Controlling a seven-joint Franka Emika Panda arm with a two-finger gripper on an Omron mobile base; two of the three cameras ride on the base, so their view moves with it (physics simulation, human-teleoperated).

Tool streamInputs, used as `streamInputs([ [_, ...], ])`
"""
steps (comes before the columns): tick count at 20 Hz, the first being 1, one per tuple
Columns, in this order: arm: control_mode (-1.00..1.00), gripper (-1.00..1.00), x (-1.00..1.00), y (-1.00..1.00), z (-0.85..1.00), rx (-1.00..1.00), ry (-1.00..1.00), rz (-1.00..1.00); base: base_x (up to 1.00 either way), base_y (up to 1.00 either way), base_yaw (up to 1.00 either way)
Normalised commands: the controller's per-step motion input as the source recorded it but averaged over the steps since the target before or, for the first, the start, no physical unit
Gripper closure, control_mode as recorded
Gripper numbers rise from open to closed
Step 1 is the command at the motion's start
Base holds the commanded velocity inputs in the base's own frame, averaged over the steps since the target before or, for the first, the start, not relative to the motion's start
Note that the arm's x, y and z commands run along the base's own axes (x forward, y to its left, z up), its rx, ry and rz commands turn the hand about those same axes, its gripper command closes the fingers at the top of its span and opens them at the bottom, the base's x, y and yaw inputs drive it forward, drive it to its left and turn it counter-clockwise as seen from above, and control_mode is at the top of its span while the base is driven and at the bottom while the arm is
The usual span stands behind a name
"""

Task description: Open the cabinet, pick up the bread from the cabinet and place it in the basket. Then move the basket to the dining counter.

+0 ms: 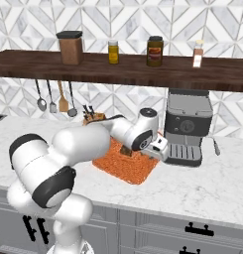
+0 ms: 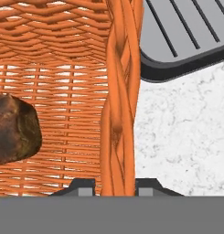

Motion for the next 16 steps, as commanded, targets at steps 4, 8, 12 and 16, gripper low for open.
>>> streamInputs([
  [4, -1.00, 1.00, -0.31, 0.00, 0.33, 0.00, 0.01, 0.00, 0.00, 0.00, 0.00],
  [8, -1.00, 1.00, -0.42, 0.04, 0.57, 0.01, 0.00, 0.04, 0.00, 0.00, 0.00],
  [12, -1.00, 1.00, -0.61, 0.15, 0.54, 0.01, -0.01, 0.07, 0.00, 0.00, 0.00],
  [16, -1.00, 1.00, -0.61, 0.20, 0.65, 0.01, -0.03, 0.03, 0.00, 0.00, 0.00],
])
